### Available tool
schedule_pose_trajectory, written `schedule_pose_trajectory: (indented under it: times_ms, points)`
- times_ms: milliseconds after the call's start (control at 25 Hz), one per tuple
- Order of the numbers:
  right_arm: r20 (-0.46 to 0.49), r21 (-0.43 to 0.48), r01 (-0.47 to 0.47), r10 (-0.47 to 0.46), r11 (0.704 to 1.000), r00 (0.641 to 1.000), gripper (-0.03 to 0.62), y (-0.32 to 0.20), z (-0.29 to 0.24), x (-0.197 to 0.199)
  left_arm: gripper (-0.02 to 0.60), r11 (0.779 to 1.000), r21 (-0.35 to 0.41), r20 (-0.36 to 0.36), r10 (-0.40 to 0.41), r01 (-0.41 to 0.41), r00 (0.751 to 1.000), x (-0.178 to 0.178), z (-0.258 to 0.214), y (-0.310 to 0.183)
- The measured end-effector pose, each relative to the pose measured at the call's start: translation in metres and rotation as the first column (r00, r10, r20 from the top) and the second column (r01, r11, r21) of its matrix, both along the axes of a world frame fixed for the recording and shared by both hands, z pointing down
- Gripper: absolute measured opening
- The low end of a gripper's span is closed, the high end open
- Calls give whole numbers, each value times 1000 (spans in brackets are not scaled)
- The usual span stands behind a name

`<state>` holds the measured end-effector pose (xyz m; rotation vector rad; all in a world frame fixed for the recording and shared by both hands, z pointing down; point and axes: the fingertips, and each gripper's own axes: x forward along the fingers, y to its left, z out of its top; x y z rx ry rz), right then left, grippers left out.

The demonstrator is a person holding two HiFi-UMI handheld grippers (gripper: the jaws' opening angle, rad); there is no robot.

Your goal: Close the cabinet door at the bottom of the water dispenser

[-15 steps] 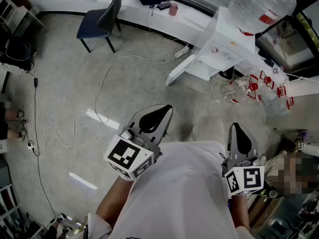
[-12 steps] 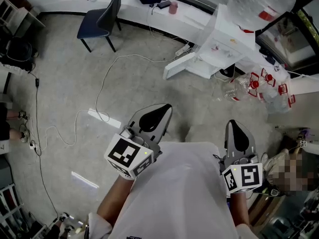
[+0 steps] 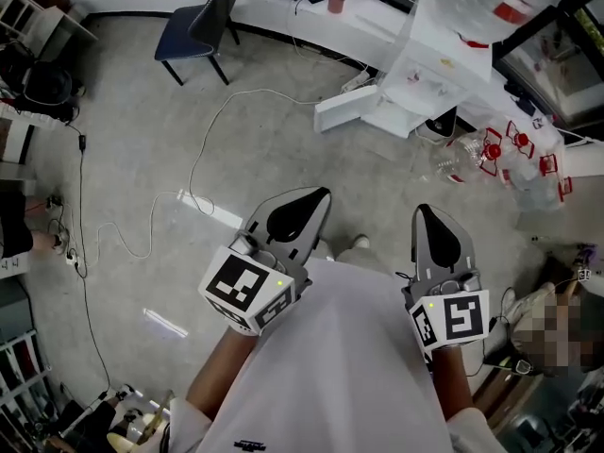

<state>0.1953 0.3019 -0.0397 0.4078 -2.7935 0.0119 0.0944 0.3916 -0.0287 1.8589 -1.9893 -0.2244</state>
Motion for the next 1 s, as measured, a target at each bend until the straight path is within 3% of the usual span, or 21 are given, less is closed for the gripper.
schedule_pose_trajectory:
  times_ms: [280, 640, 1000]
  points:
    - [61, -41, -21, 23, 999, 998, 9, -11, 0, -1, 6, 1000, -14, 6, 23, -23, 1000, 7, 0, -11]
    - [51, -107, -17, 22, 994, 998, 11, -8, 19, -26, 6, 999, -45, 12, -23, 23, 1000, -26, 5, 4]
    - [29, -157, 3, 1, 988, 1000, 11, -54, 42, -83, 6, 994, -105, -5, -42, 42, 999, -74, 20, -30]
